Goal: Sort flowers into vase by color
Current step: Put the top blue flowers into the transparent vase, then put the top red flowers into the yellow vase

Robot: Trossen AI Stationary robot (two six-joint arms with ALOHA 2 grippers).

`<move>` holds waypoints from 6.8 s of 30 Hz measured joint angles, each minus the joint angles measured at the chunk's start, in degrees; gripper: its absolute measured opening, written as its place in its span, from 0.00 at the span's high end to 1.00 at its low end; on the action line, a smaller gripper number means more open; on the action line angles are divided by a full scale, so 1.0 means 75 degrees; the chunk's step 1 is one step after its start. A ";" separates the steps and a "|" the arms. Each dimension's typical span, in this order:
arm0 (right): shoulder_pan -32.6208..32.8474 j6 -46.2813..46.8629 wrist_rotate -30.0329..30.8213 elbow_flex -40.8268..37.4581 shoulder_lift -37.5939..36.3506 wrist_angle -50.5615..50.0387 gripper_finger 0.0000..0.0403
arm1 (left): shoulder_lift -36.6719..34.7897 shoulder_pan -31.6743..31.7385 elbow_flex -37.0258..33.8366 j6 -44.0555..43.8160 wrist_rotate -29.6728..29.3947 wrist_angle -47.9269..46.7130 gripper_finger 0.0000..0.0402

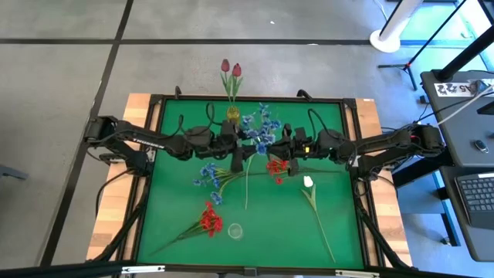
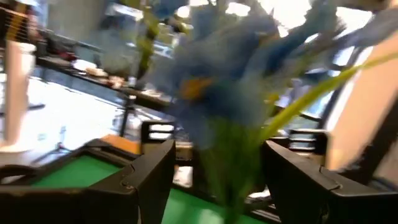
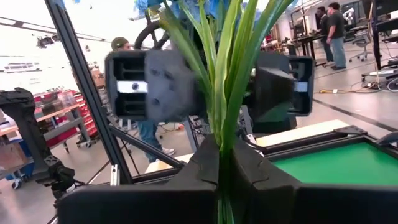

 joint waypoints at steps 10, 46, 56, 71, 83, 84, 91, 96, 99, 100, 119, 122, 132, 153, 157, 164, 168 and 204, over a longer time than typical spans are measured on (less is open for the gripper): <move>-0.0003 0.0000 0.0017 0.0000 0.0000 0.0125 0.98 | 0.0000 0.0105 0.0000 0.0071 -0.0027 -0.0050 0.64; 0.0003 -0.0586 0.0746 0.0003 -0.2973 -0.4116 0.19 | -0.3250 -0.2481 -0.0015 0.0469 -0.0712 -0.3486 1.00; 0.0003 -0.0581 0.1418 -0.0006 -0.2894 -0.4884 0.19 | -0.2832 -0.4549 -0.0015 0.0463 -0.2307 -0.3570 1.00; 0.0003 -0.0565 0.1737 -0.0006 -0.2894 -0.5144 0.19 | -0.1416 -0.5003 -0.0005 0.0101 -0.2333 -0.2583 1.00; 0.0003 -0.0565 0.1734 -0.0004 -0.2894 -0.5186 0.19 | -0.1160 -0.4809 -0.0006 -0.0037 -0.2409 -0.2940 0.84; 0.0003 -0.0567 0.1734 -0.0003 -0.2894 -0.5202 0.19 | -0.1160 -0.4809 -0.0006 -0.0054 -0.2425 -0.3065 0.81; 0.0003 -0.0565 0.1734 -0.0003 -0.2894 -0.5282 0.19 | -0.1167 -0.4824 -0.0006 -0.0261 -0.2475 -0.3529 0.60; 0.0003 -0.0542 0.1731 -0.0003 -0.2894 -0.5284 0.19 | -0.1273 -0.4971 -0.0006 -0.0102 -0.2658 -0.3636 0.50; 0.0003 -0.0535 0.1731 -0.0003 -0.2894 -0.5286 0.19 | -0.1559 -0.5111 -0.0006 -0.0084 -0.3119 -0.4041 0.47; 0.0003 -0.0536 0.1731 -0.0003 -0.2894 -0.5286 0.19 | -0.1674 -0.5172 -0.0006 -0.0089 -0.3332 -0.4213 0.47; 0.0003 0.0212 0.1474 0.0009 -0.2000 -0.5790 0.19 | -0.2413 -0.4707 -0.0015 -0.3386 -0.4658 -0.8861 0.47; 0.0000 0.0210 0.1574 0.0009 -0.1418 -0.5923 0.19 | -0.2413 -0.4318 -0.0118 -0.3350 -0.4511 -0.8896 0.47; 0.0000 0.0207 0.1680 0.0003 -0.0746 -0.6170 0.19 | -0.2291 -0.2488 -0.1278 -0.2822 -0.2366 -0.8058 0.47; 0.0000 0.0414 0.1684 0.0635 -0.0357 -1.1754 0.19 | -0.2299 -0.2791 -0.1816 -0.1339 -0.1224 -0.5115 0.47; 0.0000 0.0407 0.1682 0.0635 0.0233 -1.1477 0.19 | -0.2391 -0.3002 -0.1816 -0.1059 -0.1011 -0.4717 0.47; -0.0153 0.0181 0.1647 0.0632 0.1315 -1.1059 0.19 | -0.2834 -0.3305 -0.1816 -0.0881 -0.1084 -0.4695 0.47; -0.0462 0.0099 0.1393 0.0658 0.1551 -1.0993 0.22 | -0.2965 -0.3331 -0.1810 -0.0866 -0.1145 -0.4690 0.47; -0.0983 -0.0423 0.0905 0.0624 -0.1628 -0.6279 0.96 | -0.2964 -0.3273 -0.1807 0.0003 -0.2840 -0.4291 0.47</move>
